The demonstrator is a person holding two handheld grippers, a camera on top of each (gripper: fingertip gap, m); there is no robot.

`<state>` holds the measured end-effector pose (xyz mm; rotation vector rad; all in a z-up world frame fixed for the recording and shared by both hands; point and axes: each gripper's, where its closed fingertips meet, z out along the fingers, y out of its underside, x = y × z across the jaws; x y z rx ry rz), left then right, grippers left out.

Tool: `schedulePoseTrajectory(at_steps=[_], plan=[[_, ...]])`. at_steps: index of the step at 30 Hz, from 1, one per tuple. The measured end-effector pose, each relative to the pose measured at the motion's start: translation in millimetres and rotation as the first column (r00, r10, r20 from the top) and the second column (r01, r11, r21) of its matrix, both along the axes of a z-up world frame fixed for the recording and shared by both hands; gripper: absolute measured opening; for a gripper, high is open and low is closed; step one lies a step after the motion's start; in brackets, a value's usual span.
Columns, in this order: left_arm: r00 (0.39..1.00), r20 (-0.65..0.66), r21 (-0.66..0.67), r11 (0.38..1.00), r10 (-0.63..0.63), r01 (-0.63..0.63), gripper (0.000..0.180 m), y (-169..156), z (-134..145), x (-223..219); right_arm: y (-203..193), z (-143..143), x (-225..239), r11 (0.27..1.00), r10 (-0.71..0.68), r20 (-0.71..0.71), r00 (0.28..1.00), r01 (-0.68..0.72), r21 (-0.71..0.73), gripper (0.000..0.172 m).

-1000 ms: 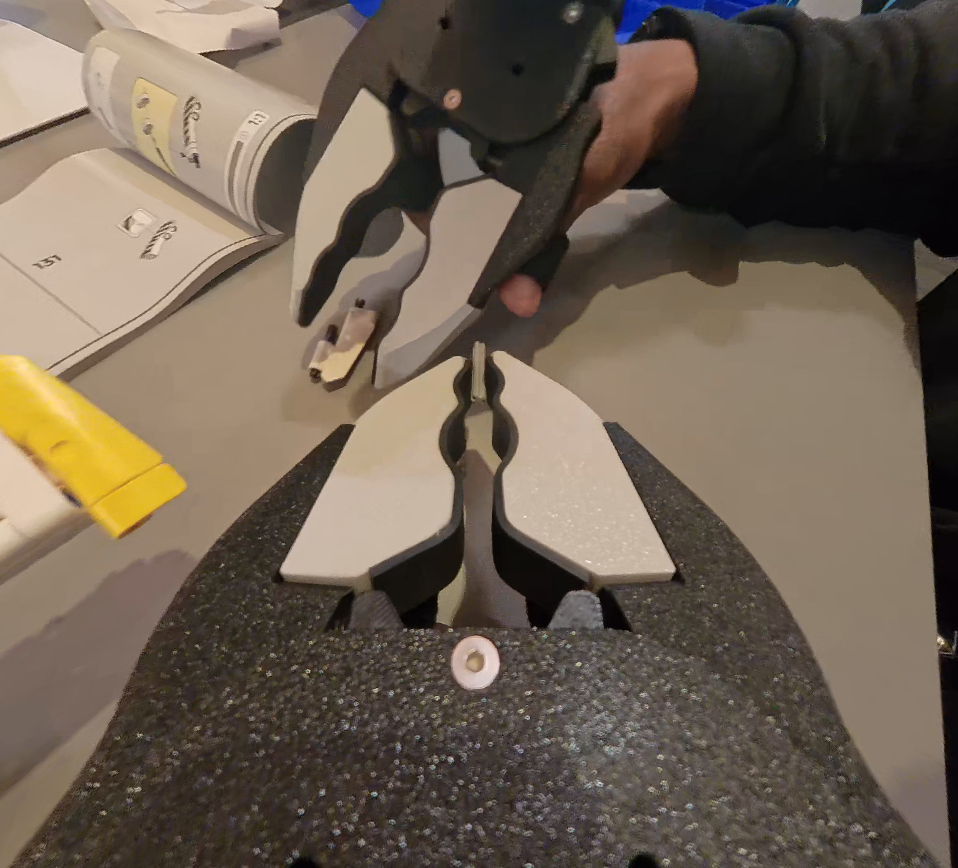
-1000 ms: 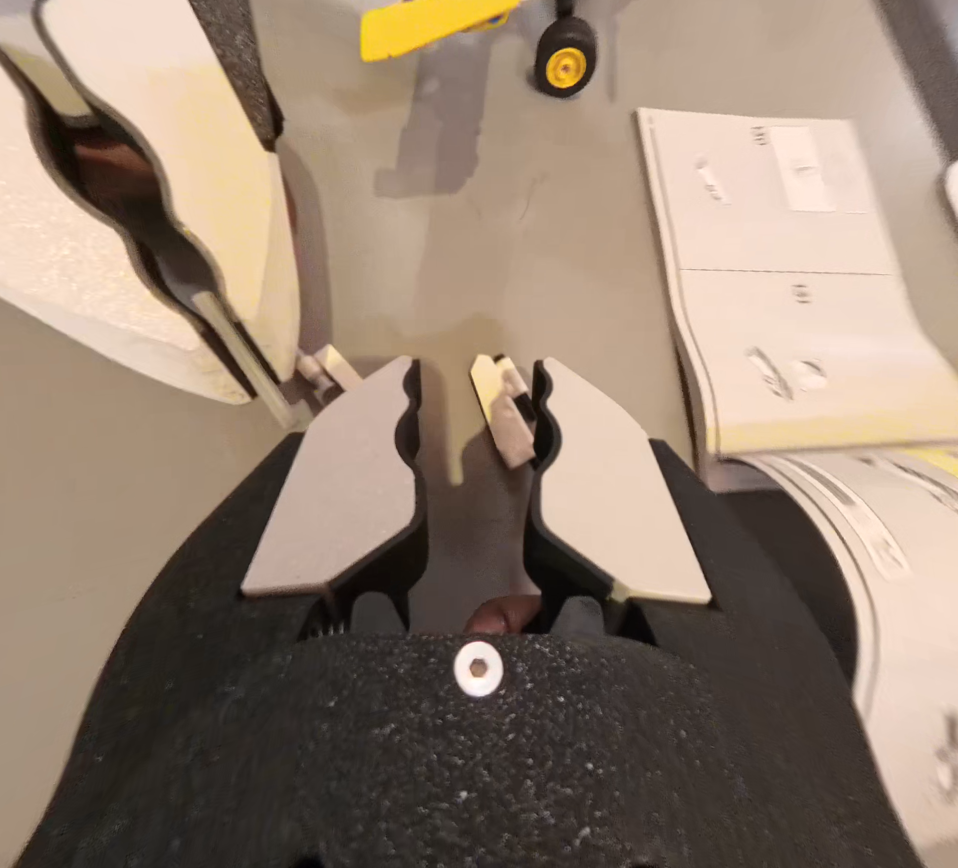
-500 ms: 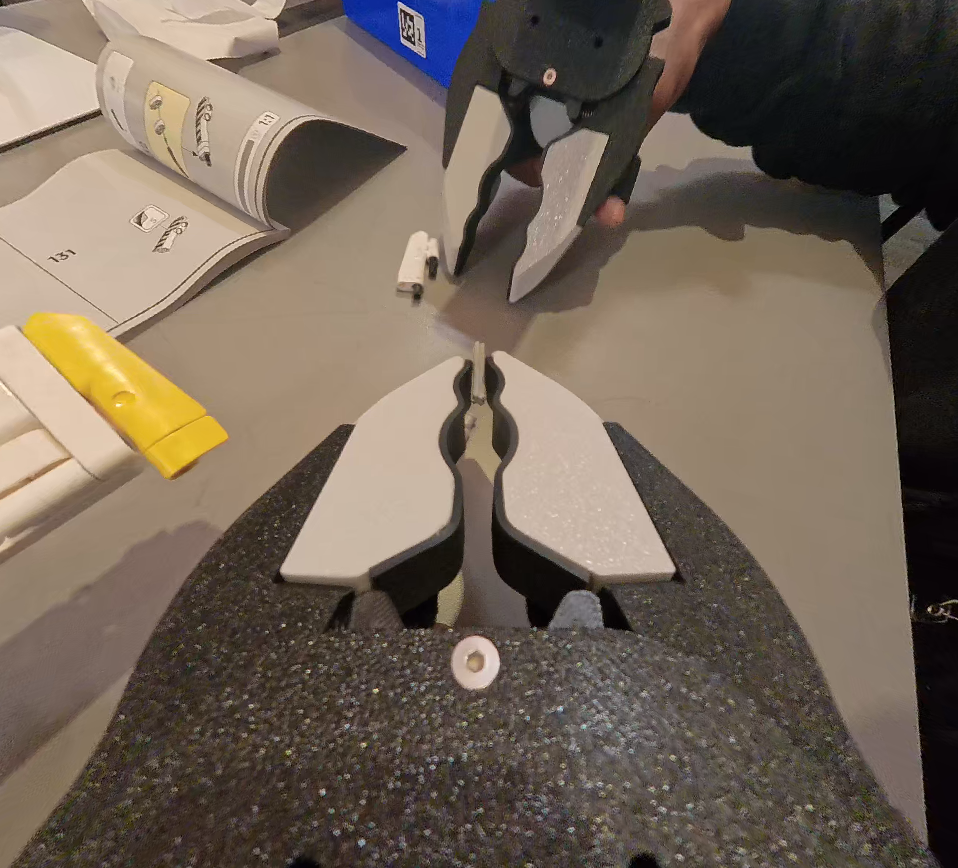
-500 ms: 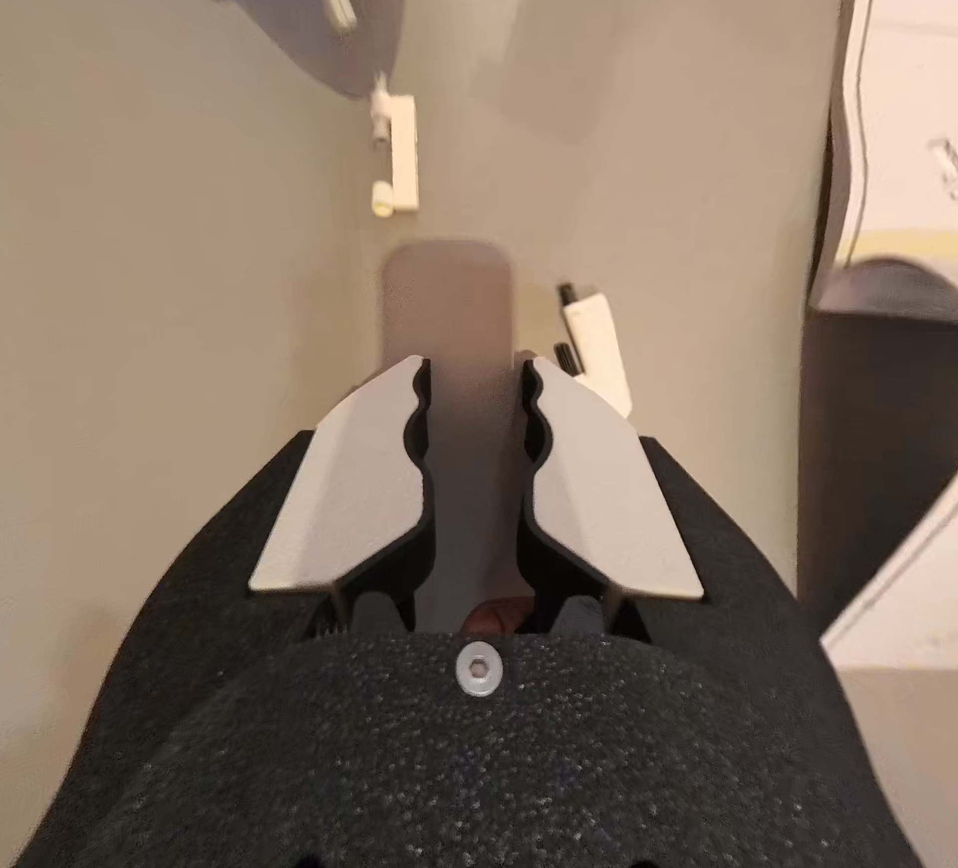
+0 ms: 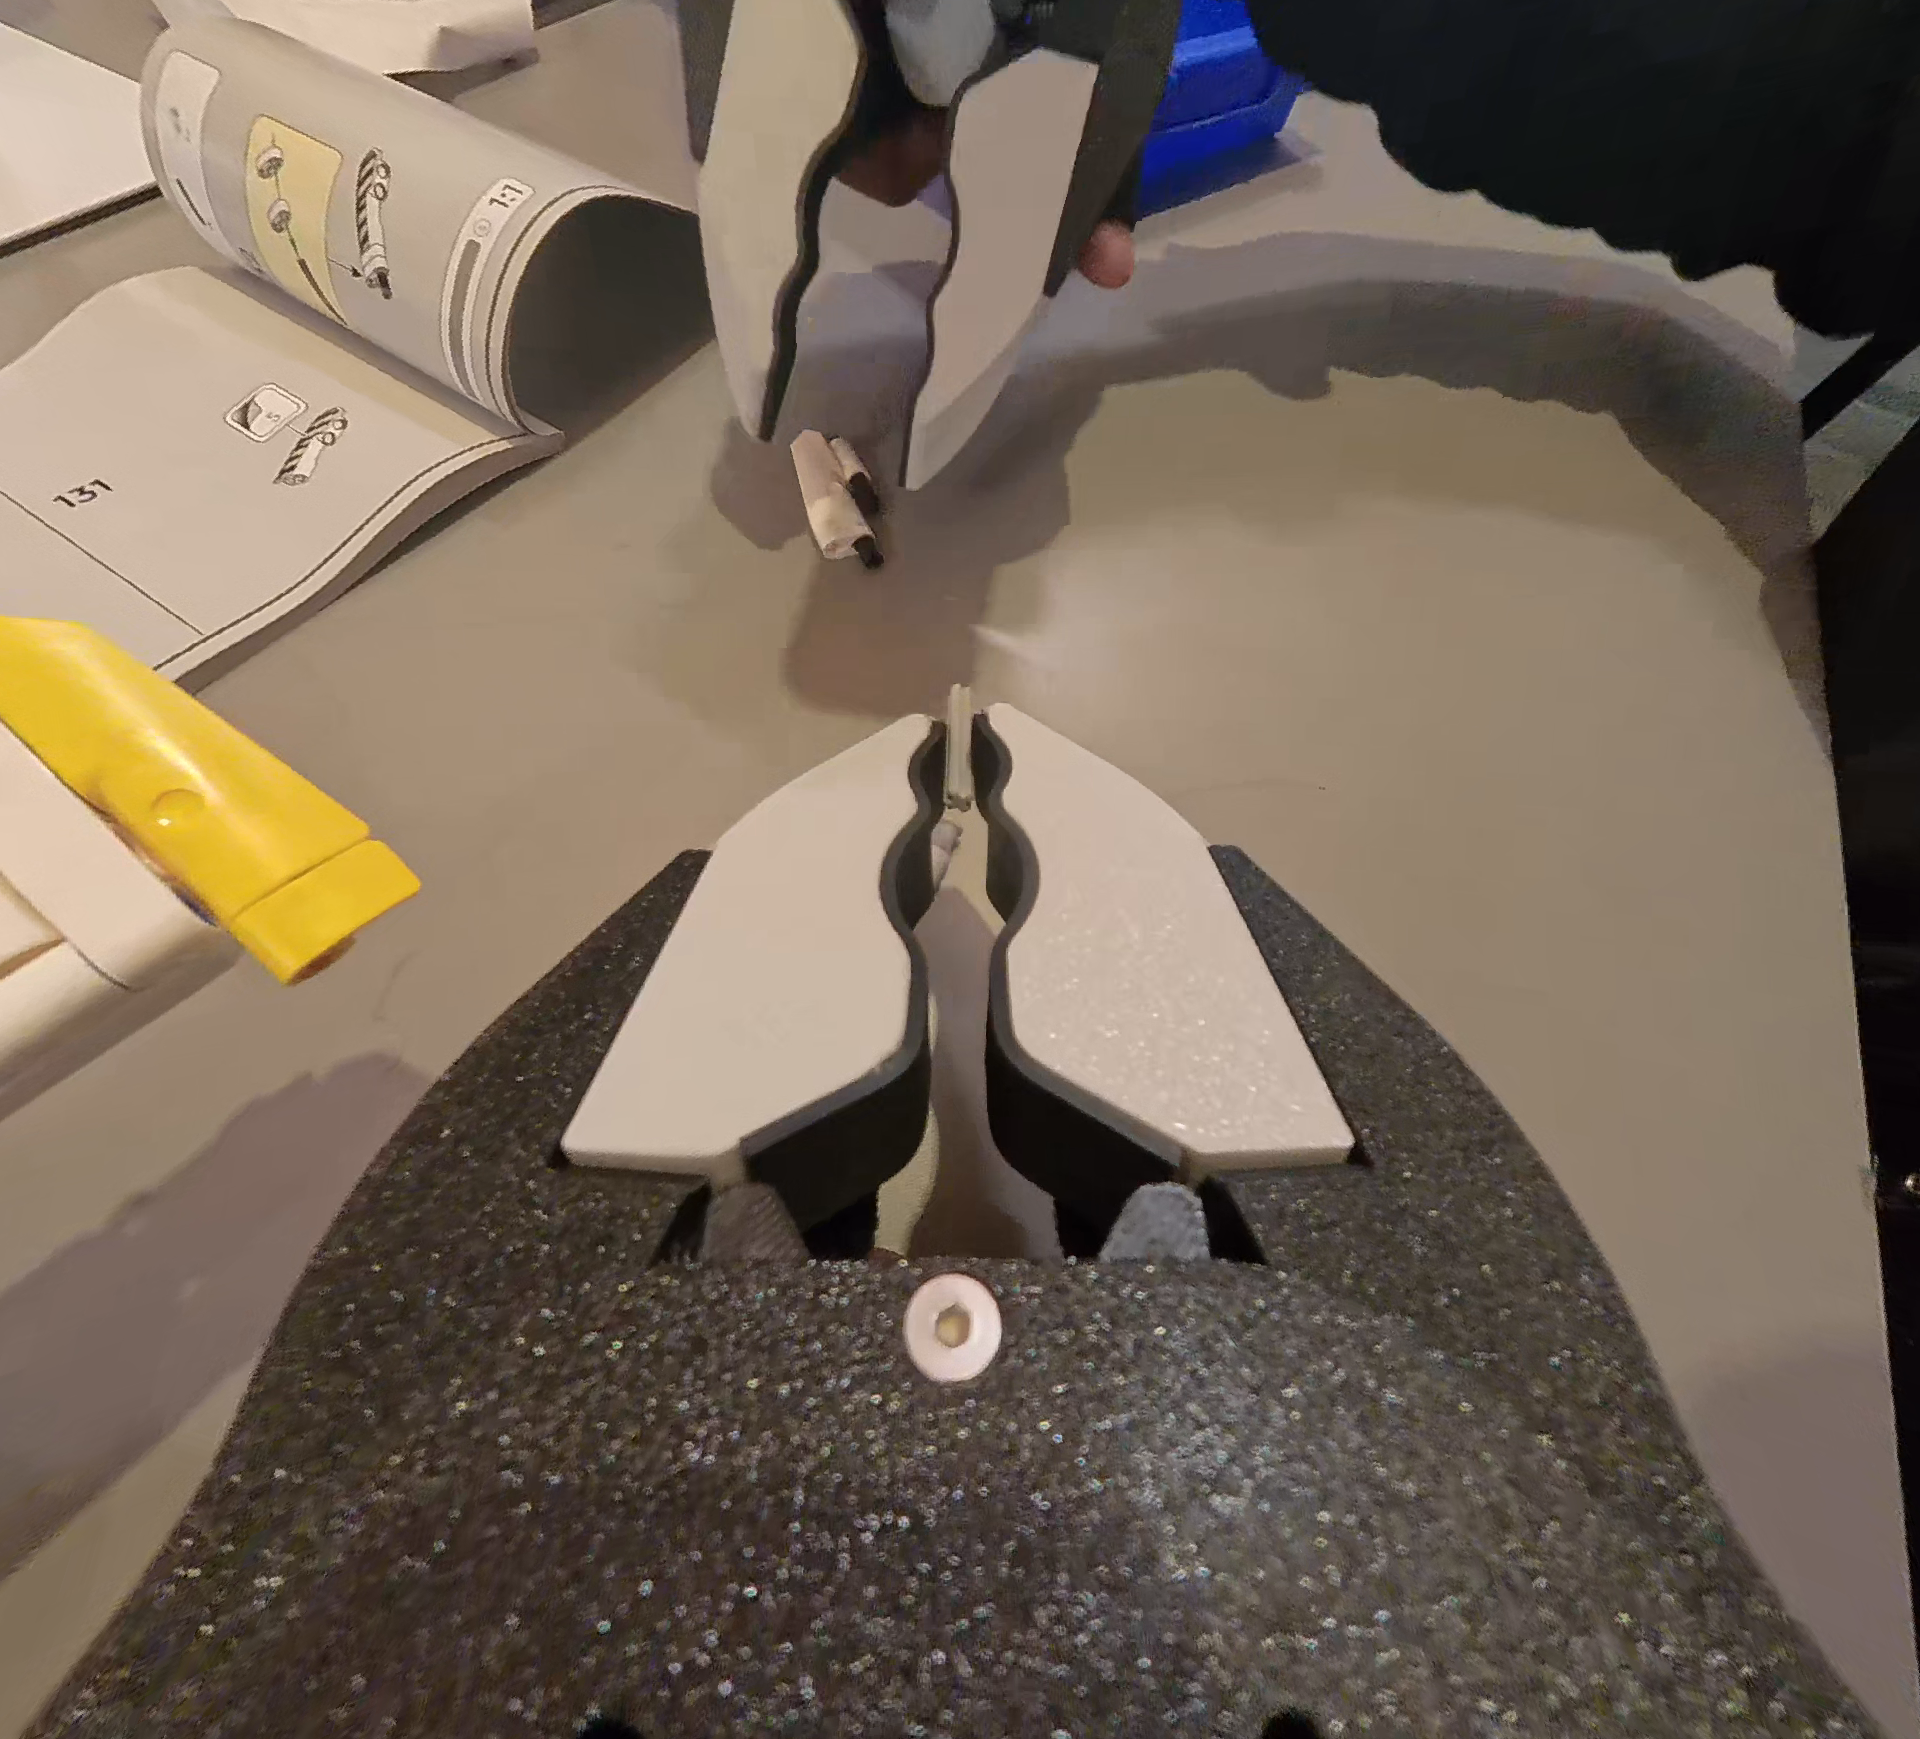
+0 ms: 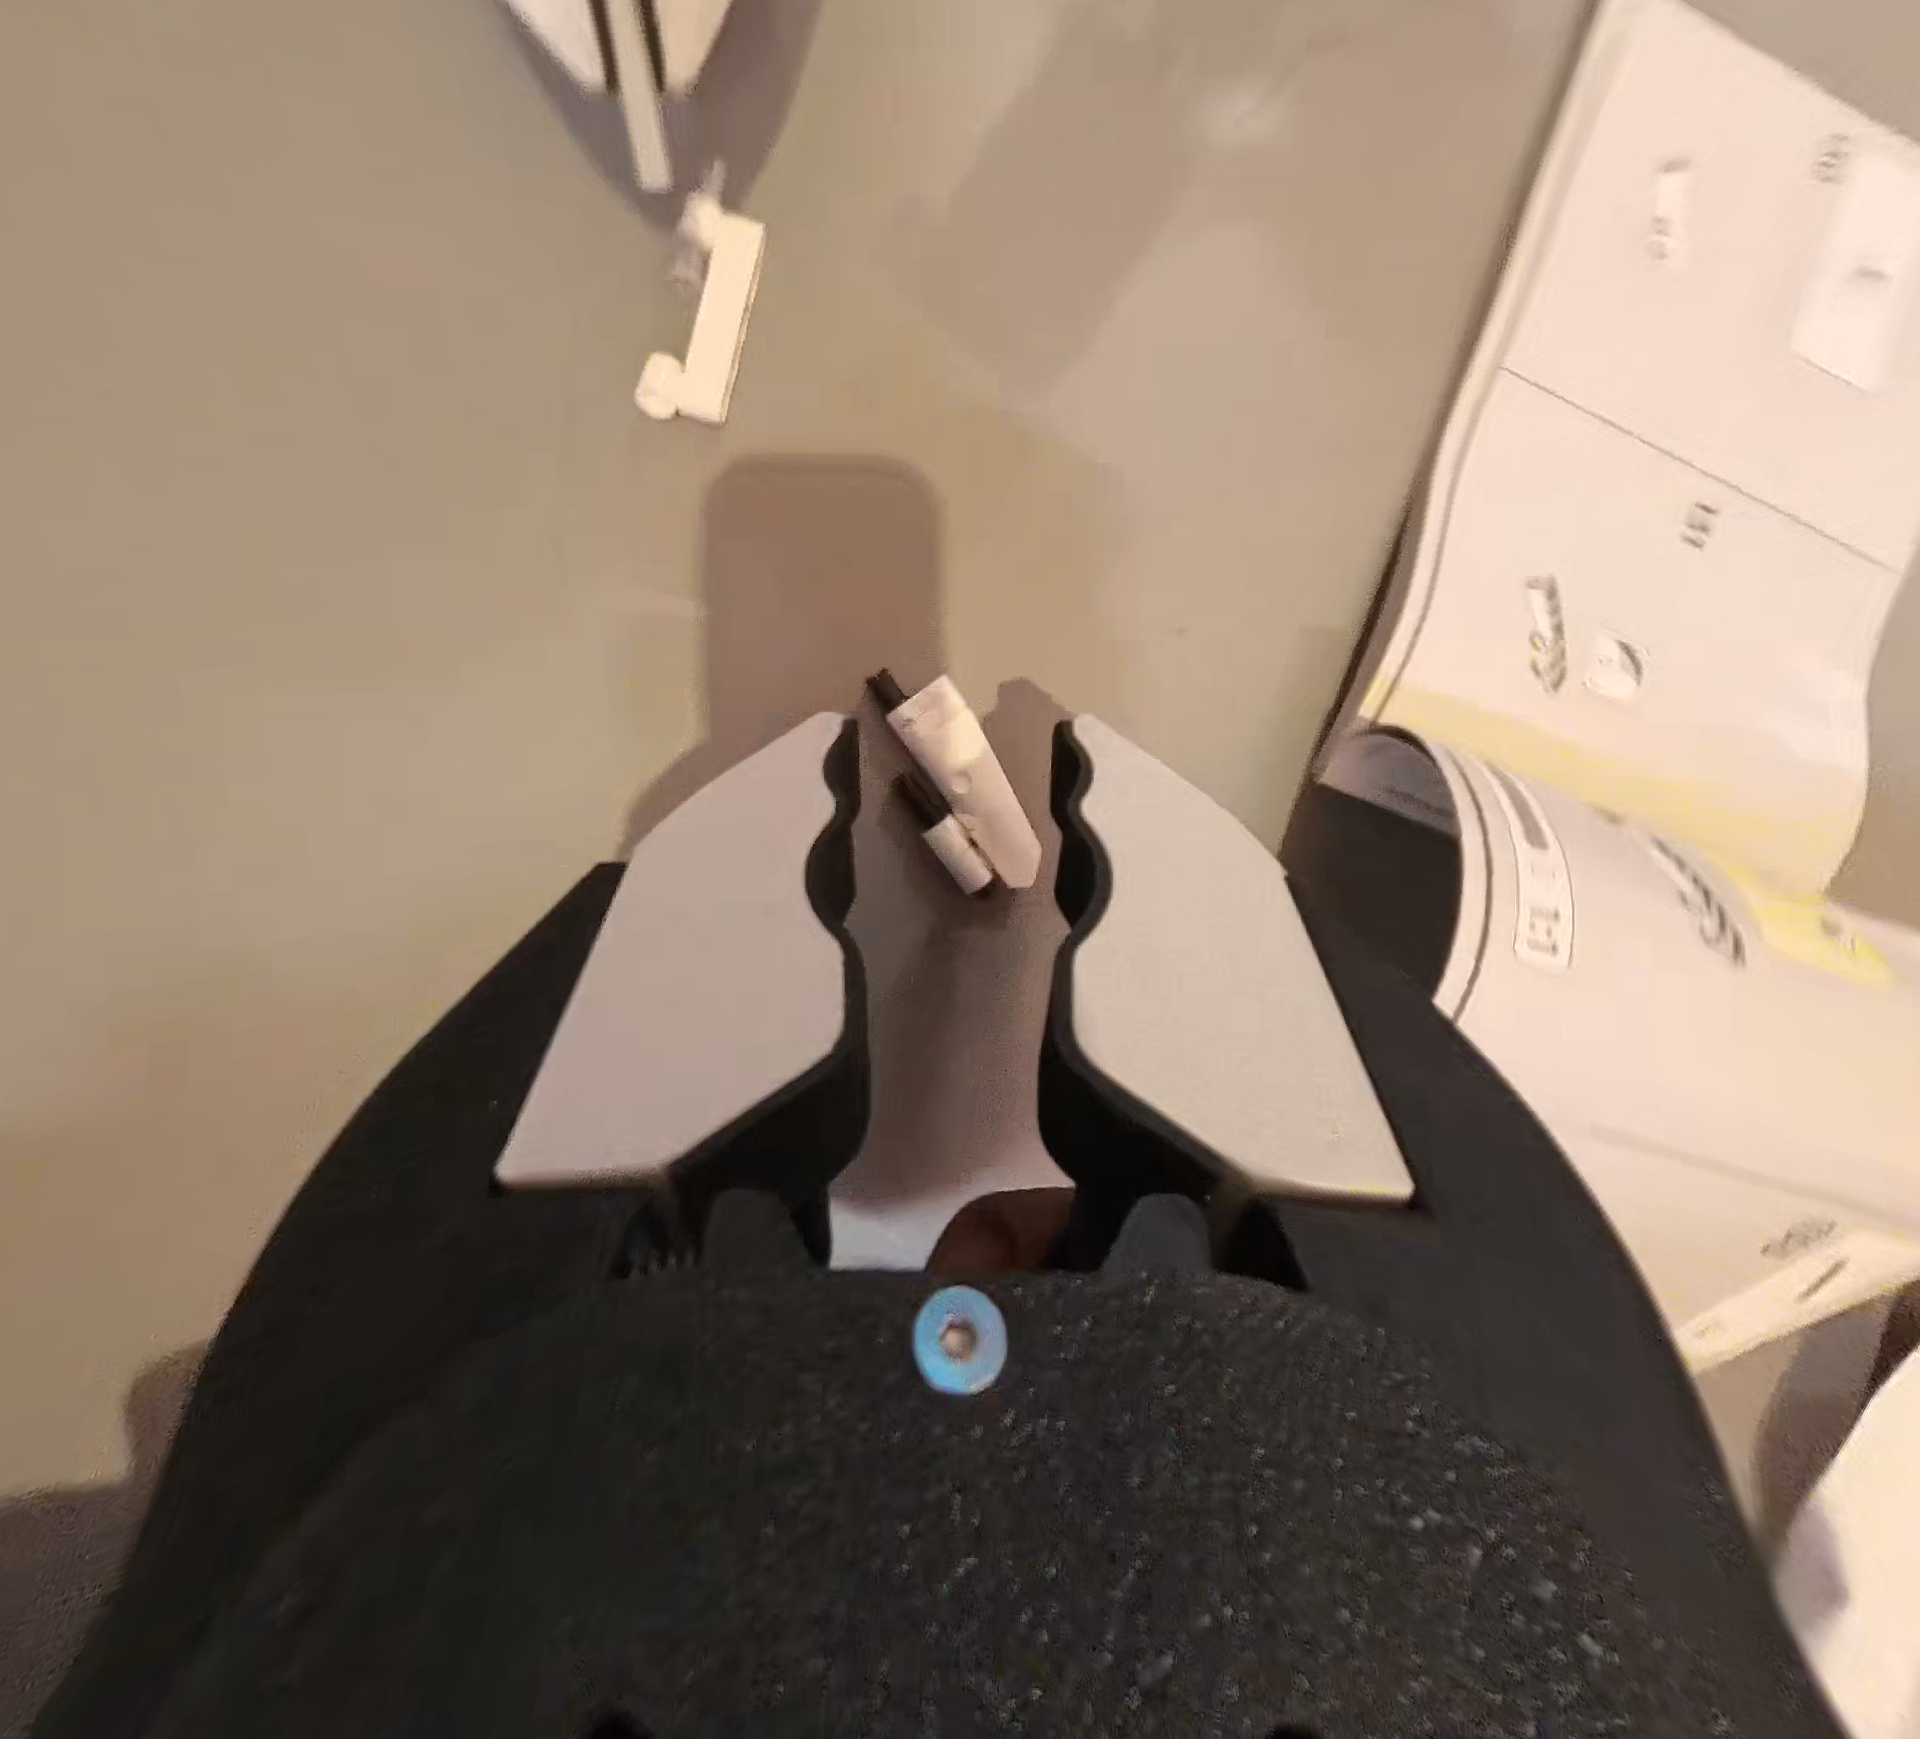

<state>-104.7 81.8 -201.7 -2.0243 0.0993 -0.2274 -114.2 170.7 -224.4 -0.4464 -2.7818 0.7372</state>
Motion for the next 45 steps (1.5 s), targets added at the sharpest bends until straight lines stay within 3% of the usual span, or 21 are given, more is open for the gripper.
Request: schedulePoseTrajectory(at_steps=[6,12,28,37,45], plan=[[1.0,0.002,0.002,1.0,0.004,-0.004,0.005,-1.3,0.8,-2.3,-2.0,-14.1,-7.6,0.978,0.176,0.117,0.977,-0.187,0.092,0.032],[1.0,0.008,0.006,1.0,-0.004,0.004,0.005,-1.8,2.7,-0.8,-0.4,-19.3,-8.1,0.959,0.236,0.179,0.955,-0.258,0.118,0.03],[1.0,0.017,-0.009,1.0,-0.022,0.022,0.005,-0.8,-1.1,2.6,-8.6,-18.6,-3.0,0.962,0.22,0.166,0.961,-0.242,0.128,0.024],[1.0,0.014,-0.01,1.0,-0.019,0.019,0.004,-1.7,-1.0,0.7,-9.7,-24.5,-9.8,0.977,0.165,0.263,0.951,-0.194,0.087,0.018],[1.0,0.016,-0.004,1.0,-0.022,0.022,0.004,-1.9,0.7,1.6,-10.0,-23.9,-10.4,0.985,0.079,0.097,0.992,-0.093,0.148,0.015]])
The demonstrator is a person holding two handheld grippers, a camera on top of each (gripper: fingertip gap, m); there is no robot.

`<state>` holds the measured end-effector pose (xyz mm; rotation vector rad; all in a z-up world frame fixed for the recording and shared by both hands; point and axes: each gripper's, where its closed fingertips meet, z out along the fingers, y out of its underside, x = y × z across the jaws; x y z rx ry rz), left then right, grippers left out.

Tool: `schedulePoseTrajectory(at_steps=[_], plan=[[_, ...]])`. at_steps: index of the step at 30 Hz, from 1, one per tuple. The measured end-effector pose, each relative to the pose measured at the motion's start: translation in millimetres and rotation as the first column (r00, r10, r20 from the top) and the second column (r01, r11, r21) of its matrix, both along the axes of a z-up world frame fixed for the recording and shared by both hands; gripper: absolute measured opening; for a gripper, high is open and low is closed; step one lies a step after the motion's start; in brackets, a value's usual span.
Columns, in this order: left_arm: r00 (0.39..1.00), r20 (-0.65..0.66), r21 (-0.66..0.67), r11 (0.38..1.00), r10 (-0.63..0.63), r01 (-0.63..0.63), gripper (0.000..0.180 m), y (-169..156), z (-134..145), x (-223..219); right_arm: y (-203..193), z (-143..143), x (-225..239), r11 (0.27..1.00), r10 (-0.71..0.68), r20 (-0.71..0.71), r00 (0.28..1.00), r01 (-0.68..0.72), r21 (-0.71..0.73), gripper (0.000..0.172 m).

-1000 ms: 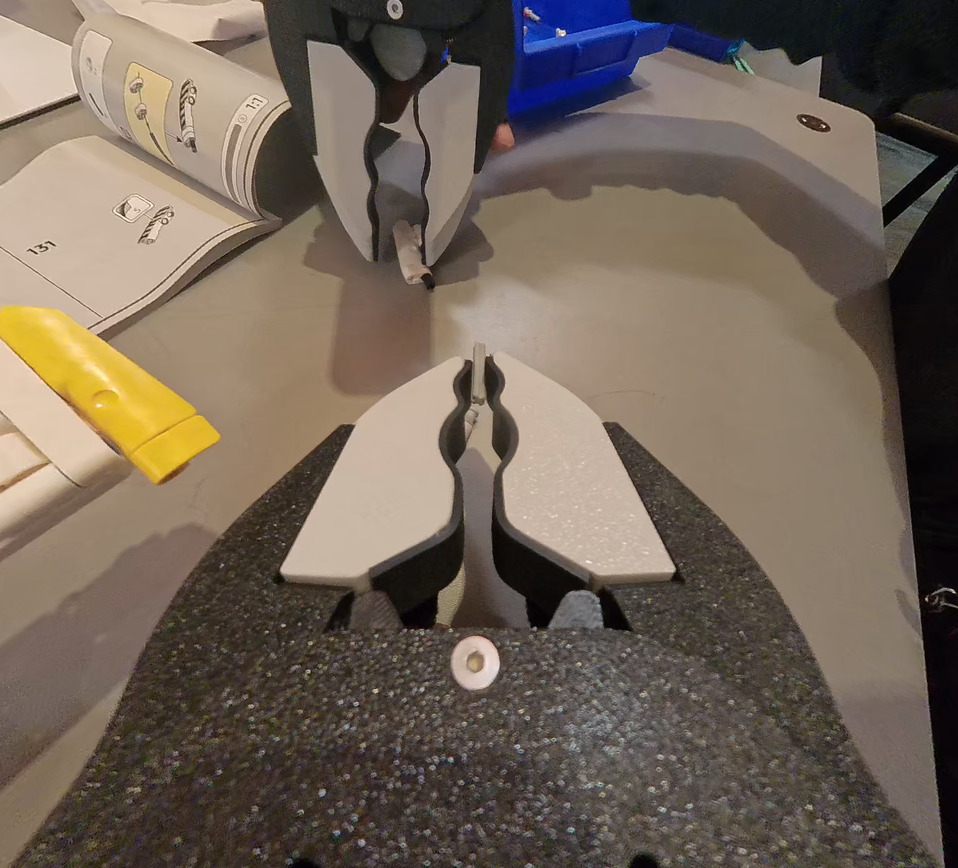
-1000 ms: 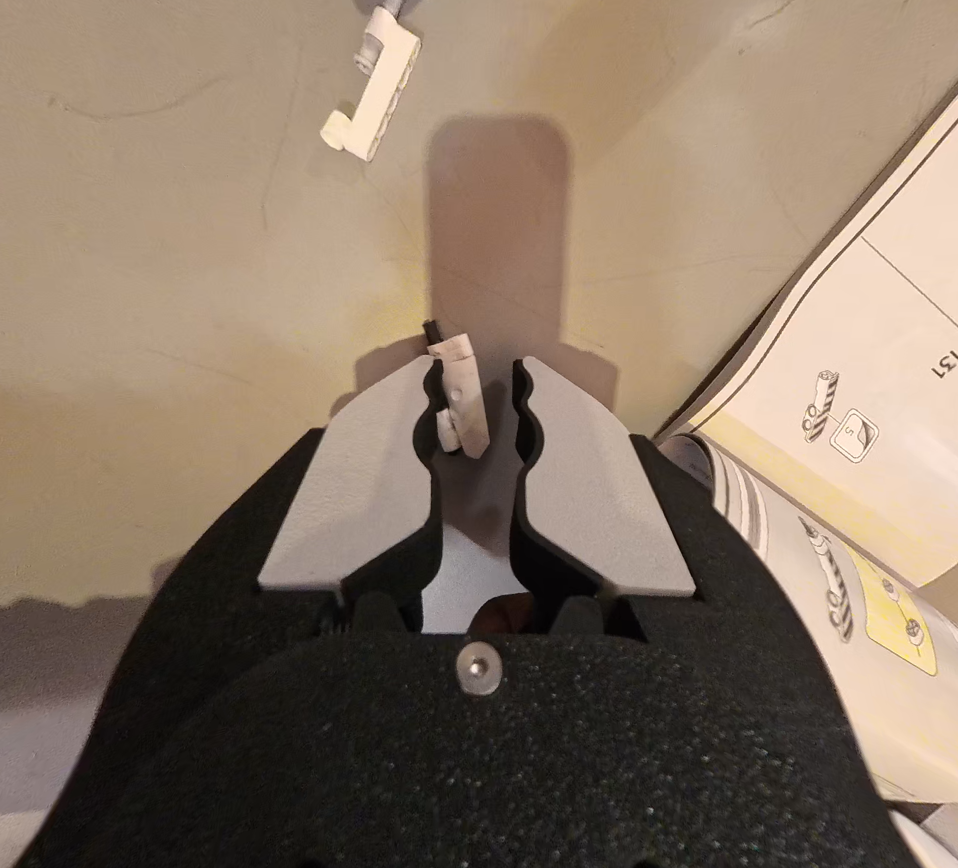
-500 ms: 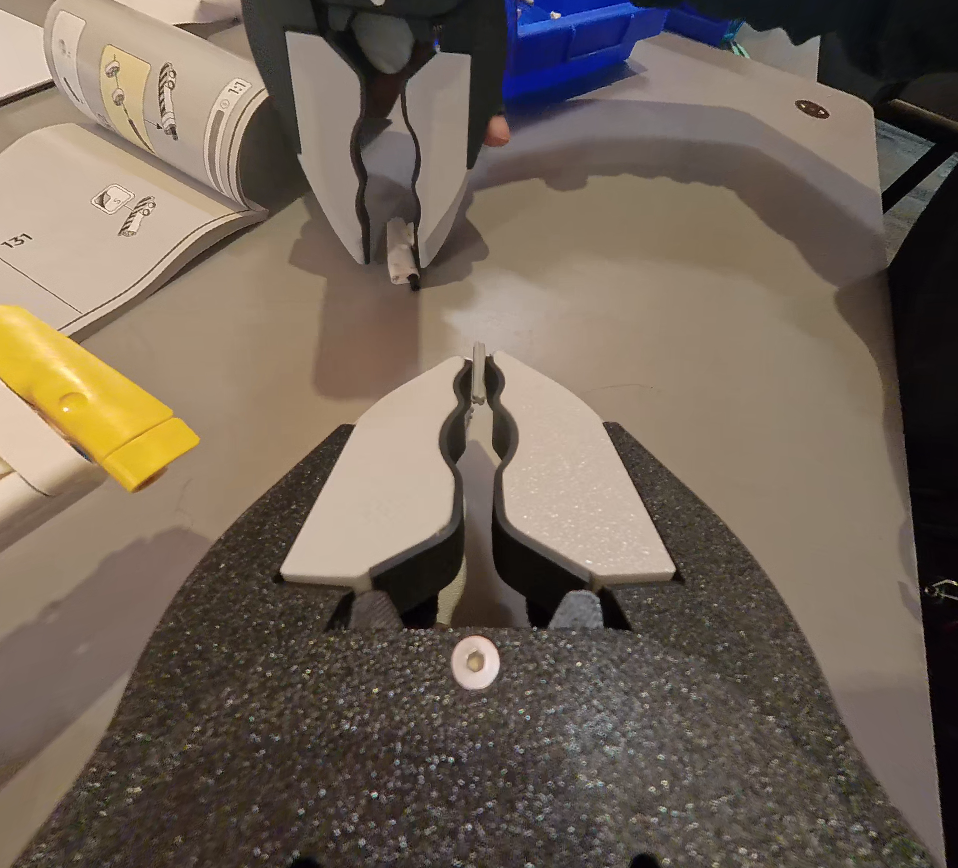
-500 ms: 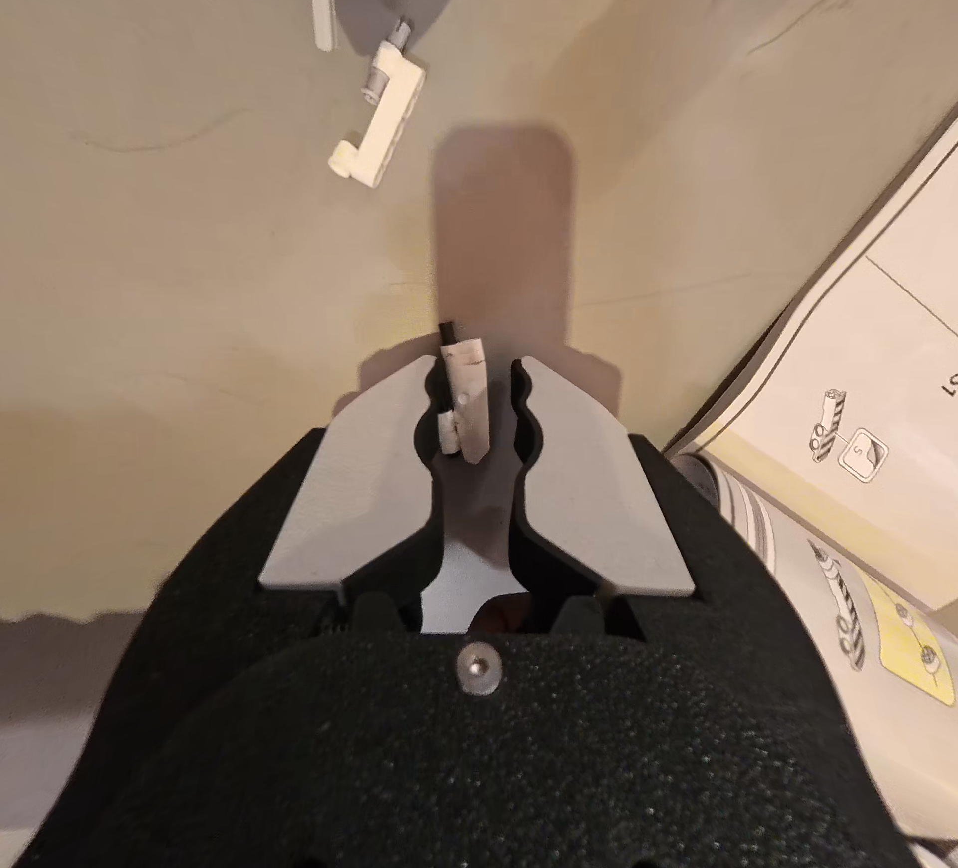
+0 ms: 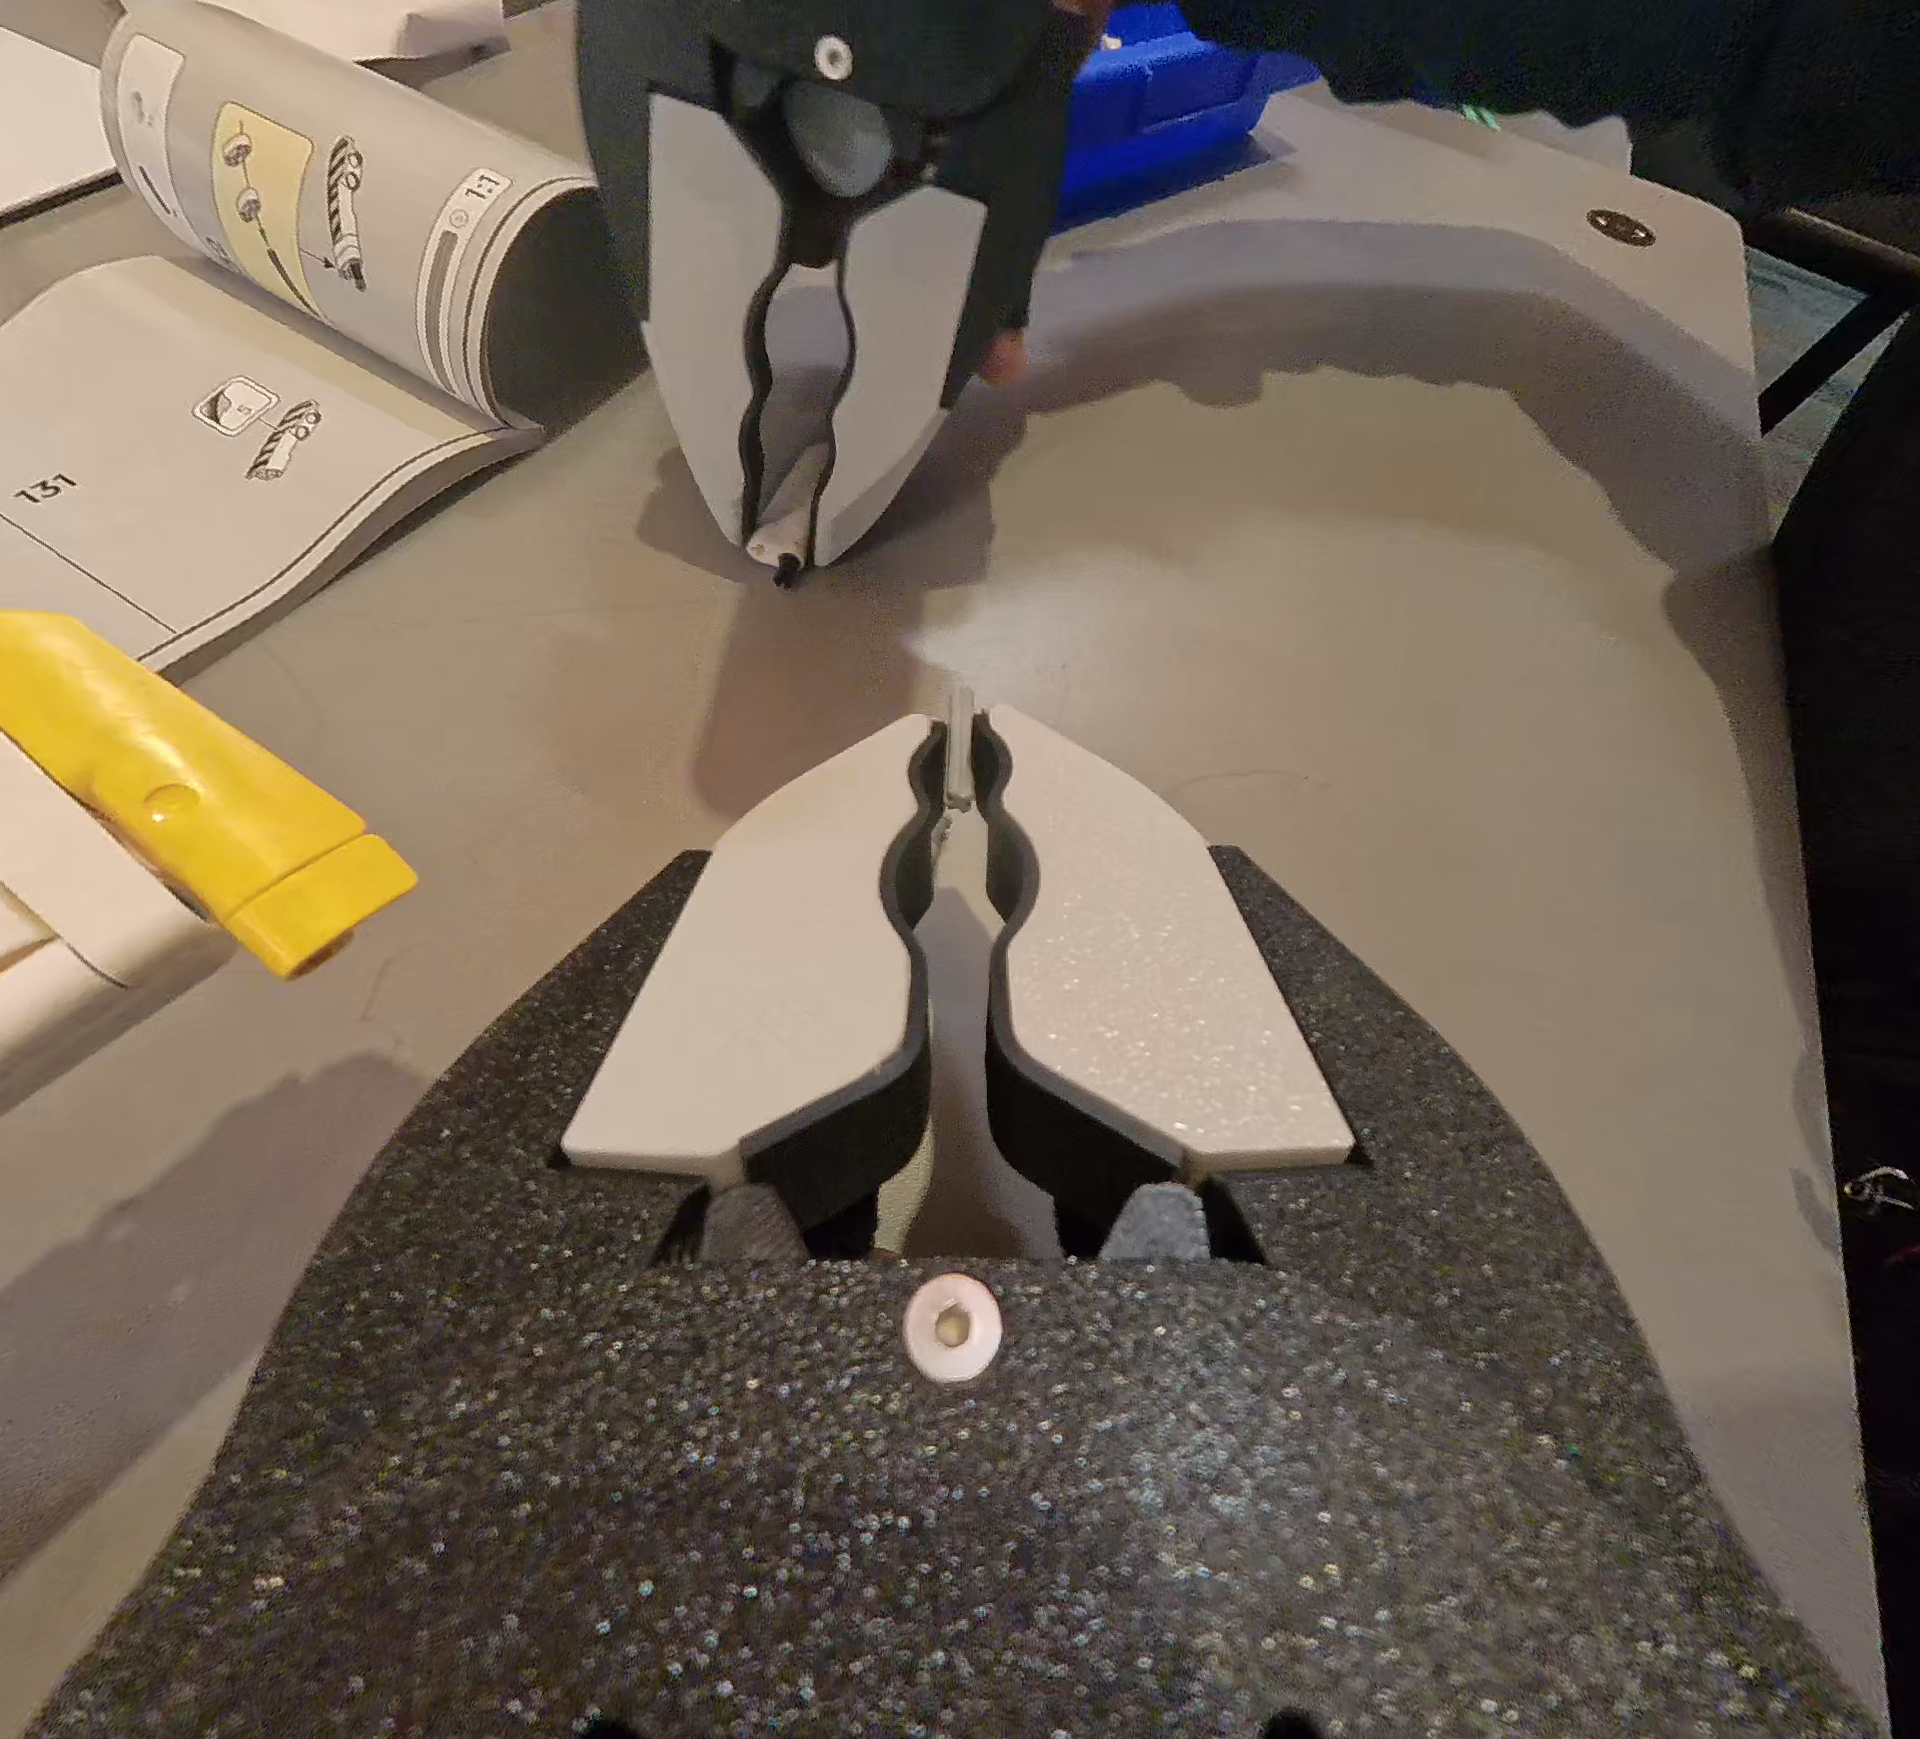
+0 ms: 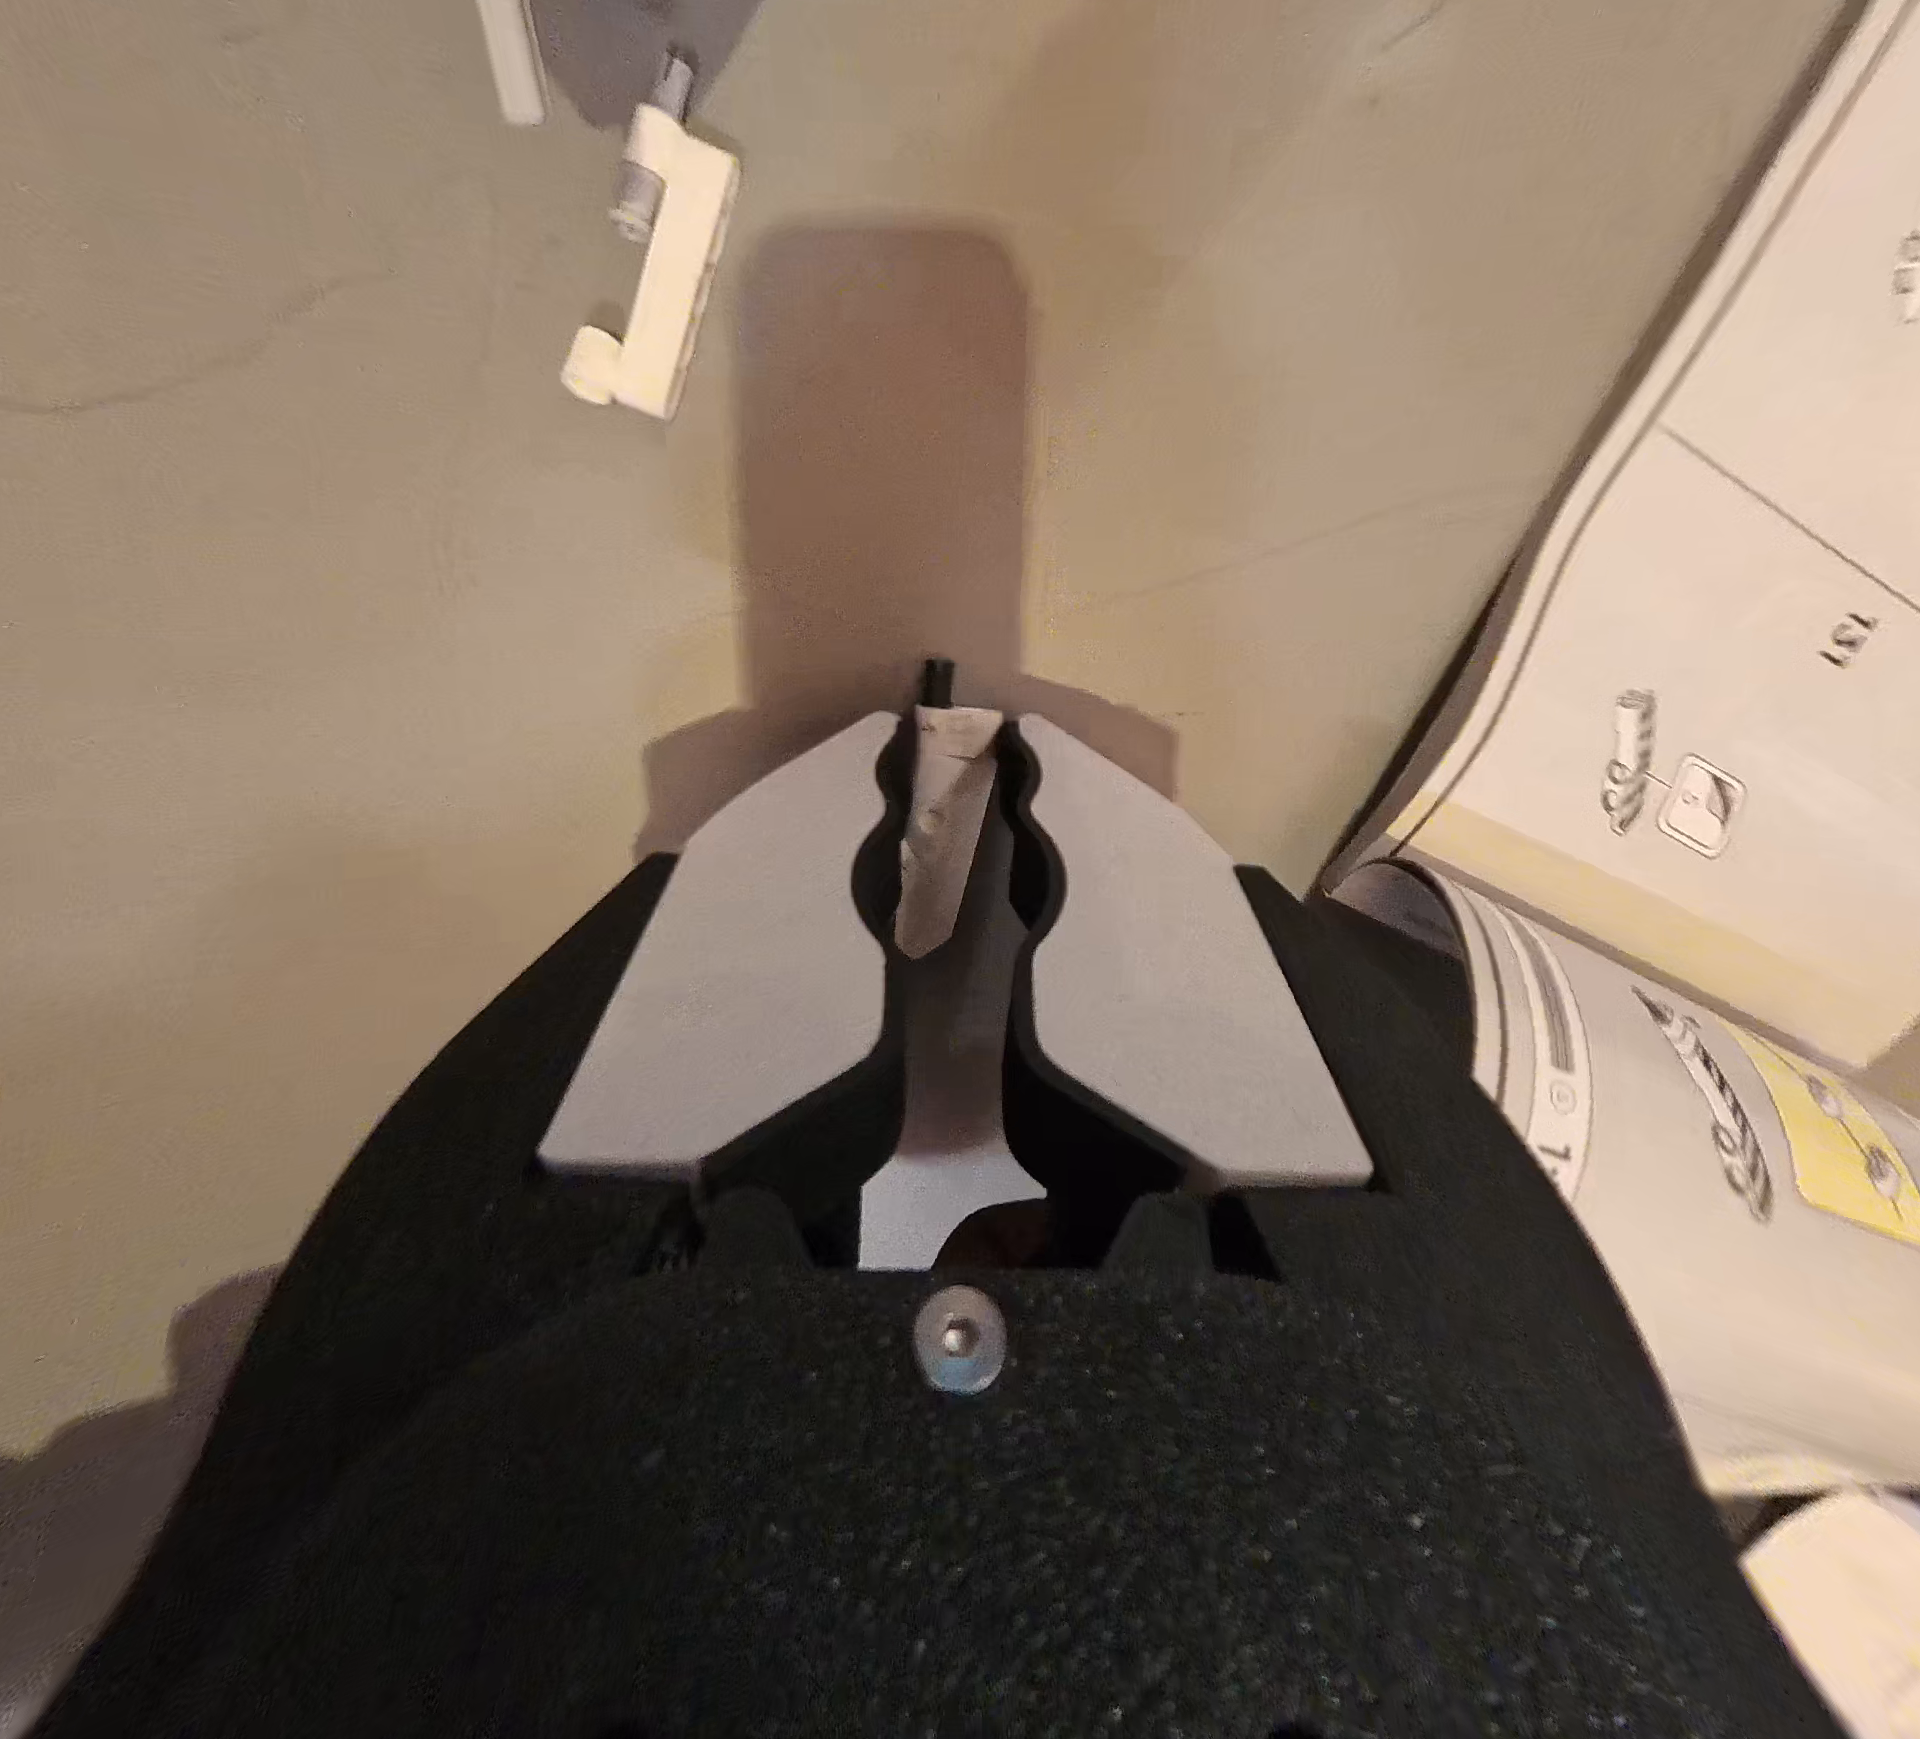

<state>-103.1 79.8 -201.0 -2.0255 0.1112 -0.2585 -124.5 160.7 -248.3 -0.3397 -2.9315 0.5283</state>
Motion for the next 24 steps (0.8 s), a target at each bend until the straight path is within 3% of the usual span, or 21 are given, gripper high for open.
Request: schedulePoseTrajectory(at_steps=[6,11,16,22,24], plan=[[0.997,0.04,0.007,0.998,0.069,-0.069,0.004,3.4,1.8,-9.6,-15.2,16.7,-2.5,0.994,-0.102,-0.343,0.934,0.088,-0.056,0.015],[0.968,0.22,0.028,0.991,0.124,-0.133,0.004,11.2,8.6,-14.9,-36.3,39.3,-0.1,0.975,-0.219,-0.622,0.751,0.154,-0.157,0.015],[0.96,0.248,0.025,0.99,0.131,-0.142,0.004,16.5,9.1,-12.9,-50.2,41.1,13.8,0.959,-0.28,-0.71,0.646,0.152,-0.241,0.015],[0.963,0.233,-0.035,0.991,0.132,-0.127,0.004,19.3,-0.1,-7.9,-55.8,41.9,19.1,0.981,-0.191,-0.818,0.543,0.115,-0.153,0.015],[0.962,0.243,-0.048,0.992,0.125,-0.117,0.004,19.2,-1.6,-6.9,-56.4,40.8,18.5,0.981,-0.194,-0.813,0.548,0.116,-0.155,0.015]])
